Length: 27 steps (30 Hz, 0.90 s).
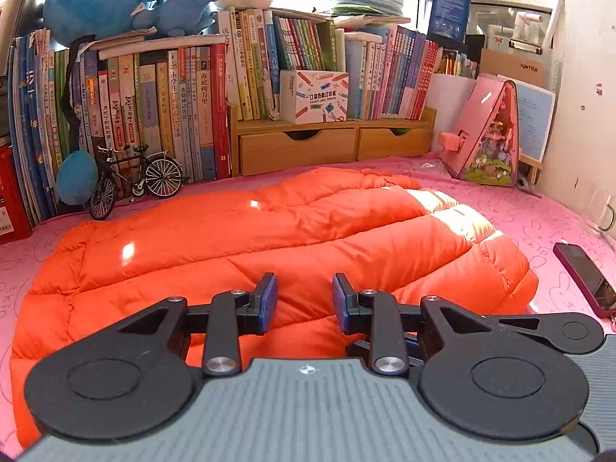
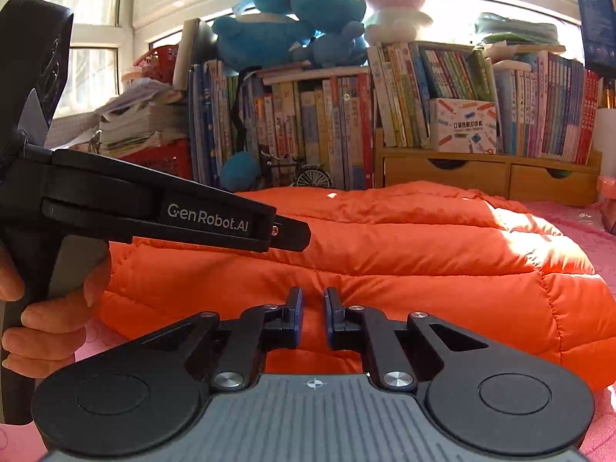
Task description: Fold clothes
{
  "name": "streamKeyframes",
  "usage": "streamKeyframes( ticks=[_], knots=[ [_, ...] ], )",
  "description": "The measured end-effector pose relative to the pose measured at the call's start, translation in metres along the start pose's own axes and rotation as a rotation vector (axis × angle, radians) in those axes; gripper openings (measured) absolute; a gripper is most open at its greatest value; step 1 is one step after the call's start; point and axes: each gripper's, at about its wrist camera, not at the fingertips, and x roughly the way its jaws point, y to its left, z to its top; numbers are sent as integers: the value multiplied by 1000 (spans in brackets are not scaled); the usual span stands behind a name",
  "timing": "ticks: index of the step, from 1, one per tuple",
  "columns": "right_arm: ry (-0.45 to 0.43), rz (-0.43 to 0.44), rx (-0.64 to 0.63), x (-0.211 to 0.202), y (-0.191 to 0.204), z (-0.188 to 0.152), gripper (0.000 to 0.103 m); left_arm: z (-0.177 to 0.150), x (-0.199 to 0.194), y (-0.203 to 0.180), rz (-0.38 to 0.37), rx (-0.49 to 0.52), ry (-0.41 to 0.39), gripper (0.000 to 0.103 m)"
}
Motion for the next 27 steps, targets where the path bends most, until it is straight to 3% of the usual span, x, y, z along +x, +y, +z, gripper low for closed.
streamKeyframes(
  ticks=[7, 19, 23, 27],
  knots=[
    [113, 29, 82, 19, -15, -2, 10, 14, 44, 0, 106, 83, 64, 28],
    [152, 42, 122, 23, -21, -5, 8, 66, 143, 40, 186, -128, 284, 16],
    [157, 44, 127, 23, -21, -5, 8, 65, 156, 33, 224, -60, 292, 16],
    [160, 34, 116, 25, -18, -4, 8, 65, 159, 33, 243, -83, 285, 15]
  ],
)
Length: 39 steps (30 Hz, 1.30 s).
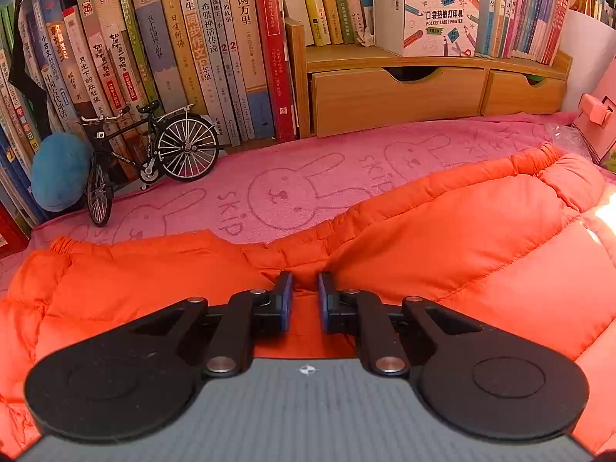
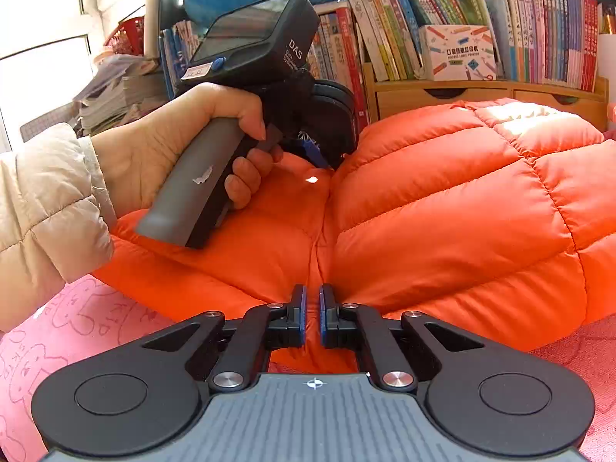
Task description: Fold clothes
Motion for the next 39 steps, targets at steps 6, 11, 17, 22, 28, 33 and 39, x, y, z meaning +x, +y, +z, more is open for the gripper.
streamKeyframes(
  ticks=[6, 11, 17, 22, 28, 33, 39],
  knots=[
    [-10, 23, 27, -2, -4, 0, 8, -10, -25, 3, -36, 24, -76, 15],
    [-131, 13, 47, -24, -7, 5, 13, -21, -57, 16, -164, 1, -132, 16],
    [-144, -25, 50, 4, -5, 59, 14, -25, -58, 29, -247, -61, -109, 16],
    [-6, 2, 82, 35, -7, 46, 10, -31, -45, 21, -197, 7, -67, 14],
    [49, 5, 70, 22, -10, 14, 2, -29, -34, 13, -133, 31, -49, 8],
    [56, -9, 63, 12, -5, 7, 2, -18, -15, 11, -73, 10, -43, 3],
    [33, -3, 76, 7, -6, 1, 1, 3, -22, 5, -28, 21, -30, 2]
  ],
)
